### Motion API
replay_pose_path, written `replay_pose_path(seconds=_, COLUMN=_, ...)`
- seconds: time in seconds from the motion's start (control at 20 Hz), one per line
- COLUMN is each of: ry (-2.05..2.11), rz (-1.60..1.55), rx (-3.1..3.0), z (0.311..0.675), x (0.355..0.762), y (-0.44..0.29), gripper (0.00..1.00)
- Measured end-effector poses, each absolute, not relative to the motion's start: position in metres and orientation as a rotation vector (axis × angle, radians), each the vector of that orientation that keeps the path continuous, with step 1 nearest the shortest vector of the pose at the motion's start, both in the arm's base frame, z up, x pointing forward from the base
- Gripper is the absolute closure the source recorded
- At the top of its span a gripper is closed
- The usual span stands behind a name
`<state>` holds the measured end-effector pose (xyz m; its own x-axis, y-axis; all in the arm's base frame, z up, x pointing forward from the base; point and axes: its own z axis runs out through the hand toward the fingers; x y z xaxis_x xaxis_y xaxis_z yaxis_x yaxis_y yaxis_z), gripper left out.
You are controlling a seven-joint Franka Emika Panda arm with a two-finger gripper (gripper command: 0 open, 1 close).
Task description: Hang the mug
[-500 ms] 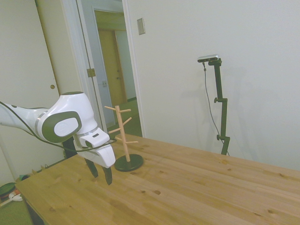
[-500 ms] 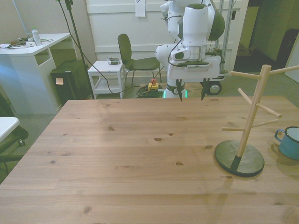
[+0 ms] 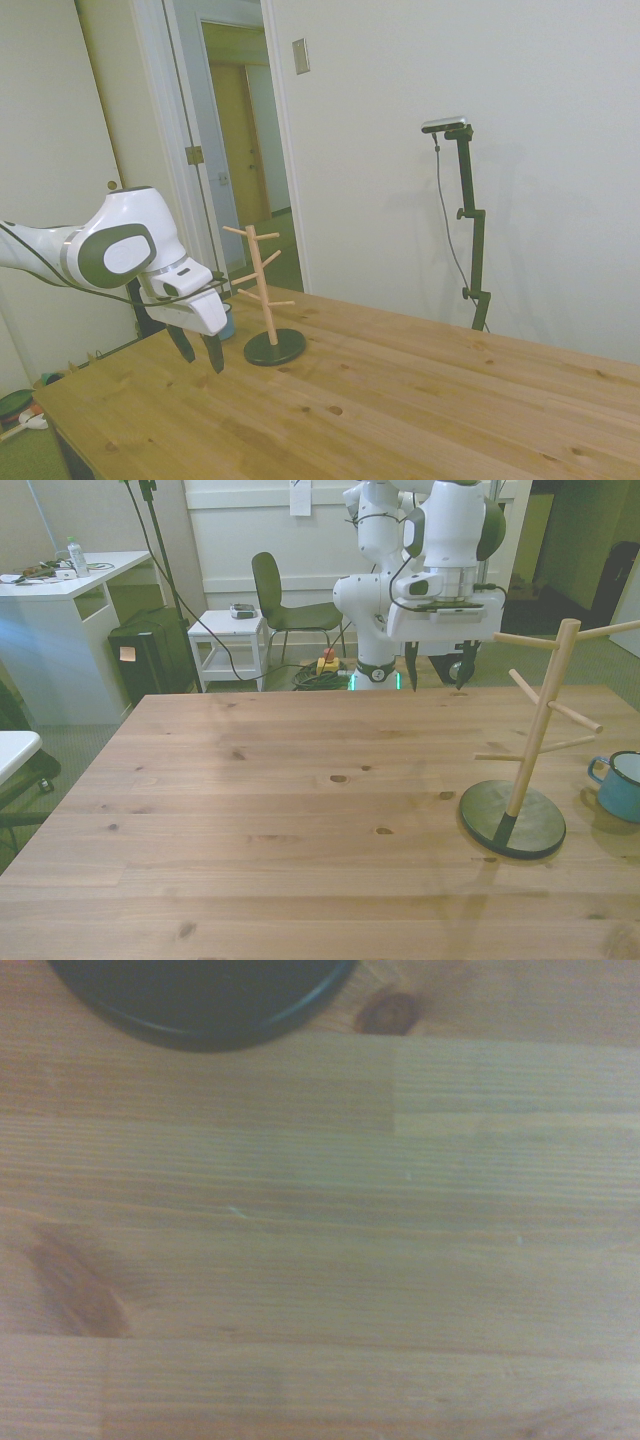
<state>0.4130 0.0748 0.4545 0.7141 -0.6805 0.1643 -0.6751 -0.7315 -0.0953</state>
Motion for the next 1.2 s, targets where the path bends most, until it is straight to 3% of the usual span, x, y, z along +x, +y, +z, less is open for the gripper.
replay_pose_path(seconds=0.35, ry=1.032, rz=-0.389, rx=-2.948, z=0.481, x=0.426, y=0.136, gripper=0.00)
replay_pose_path(seconds=0.8, ry=0.969, rz=-0.463, rx=-3.014, z=0.516, x=0.479, y=0.222, gripper=0.00)
replay_pose_path(seconds=1.2, ry=0.908, rz=-0.463, rx=-3.054, z=0.498, x=0.514, y=0.270, gripper=0.00)
